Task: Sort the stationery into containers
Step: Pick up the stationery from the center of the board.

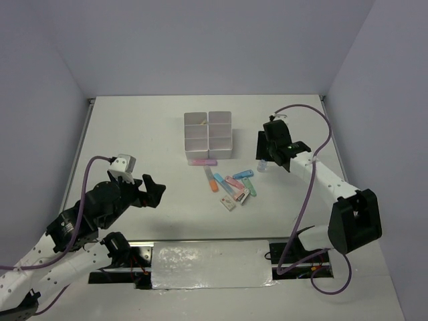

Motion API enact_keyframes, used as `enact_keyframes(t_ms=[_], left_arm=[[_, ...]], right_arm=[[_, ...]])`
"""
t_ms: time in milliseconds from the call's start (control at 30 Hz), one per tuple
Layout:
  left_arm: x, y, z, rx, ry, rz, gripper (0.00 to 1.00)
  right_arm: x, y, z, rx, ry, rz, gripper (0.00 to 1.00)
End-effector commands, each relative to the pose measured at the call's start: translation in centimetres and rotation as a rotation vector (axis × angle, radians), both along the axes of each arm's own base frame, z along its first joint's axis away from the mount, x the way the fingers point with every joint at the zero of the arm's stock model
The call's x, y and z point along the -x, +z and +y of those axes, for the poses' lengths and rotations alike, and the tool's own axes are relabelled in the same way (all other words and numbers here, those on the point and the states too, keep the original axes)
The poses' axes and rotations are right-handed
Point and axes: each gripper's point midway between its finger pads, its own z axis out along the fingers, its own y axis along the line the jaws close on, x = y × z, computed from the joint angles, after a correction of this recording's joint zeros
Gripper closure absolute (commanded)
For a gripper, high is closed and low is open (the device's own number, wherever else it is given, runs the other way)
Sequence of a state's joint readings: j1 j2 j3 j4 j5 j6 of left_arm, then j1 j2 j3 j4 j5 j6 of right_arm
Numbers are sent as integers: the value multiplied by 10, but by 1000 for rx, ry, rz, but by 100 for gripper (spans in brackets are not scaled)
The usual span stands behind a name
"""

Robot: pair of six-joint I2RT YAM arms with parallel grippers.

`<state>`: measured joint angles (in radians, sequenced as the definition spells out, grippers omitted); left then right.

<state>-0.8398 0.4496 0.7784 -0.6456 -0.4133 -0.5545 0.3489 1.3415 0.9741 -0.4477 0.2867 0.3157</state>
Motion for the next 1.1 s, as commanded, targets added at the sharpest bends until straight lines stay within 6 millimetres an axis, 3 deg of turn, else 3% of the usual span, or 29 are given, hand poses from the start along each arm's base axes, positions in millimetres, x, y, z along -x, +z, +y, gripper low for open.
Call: enact_keyframes(t_ms=[0, 167, 367, 600, 633, 667, 733, 900, 1067], left_arm=[[-2, 16, -6, 35, -18, -30, 1], [-2, 16, -8, 32, -30, -31, 1], [-1, 16, -9, 33, -38, -30, 1], [0, 18, -8, 44, -38, -39, 1], [0, 18, -8, 44, -38, -40, 1], [0, 19, -8, 46, -38, -41, 1], [0, 18, -7, 45, -37, -42, 1], [0, 19, -7, 44, -35, -40, 1], [1, 21, -6, 54, -38, -48, 1]], right_arm=[[-9, -9, 0, 10, 9, 3, 35], [-9, -23, 0, 23, 8, 39, 38], [-10, -23, 3, 20, 28, 39, 66], [-15, -9, 7, 14, 58, 18, 86], [-15, -5, 8, 9, 63, 12, 100], [-14, -1, 8, 4, 61, 5, 100], [-18, 18, 12, -21, 73, -45, 100], [-24, 106, 31, -139, 127, -304, 100], [-32, 155, 60, -225, 264, -434, 100]])
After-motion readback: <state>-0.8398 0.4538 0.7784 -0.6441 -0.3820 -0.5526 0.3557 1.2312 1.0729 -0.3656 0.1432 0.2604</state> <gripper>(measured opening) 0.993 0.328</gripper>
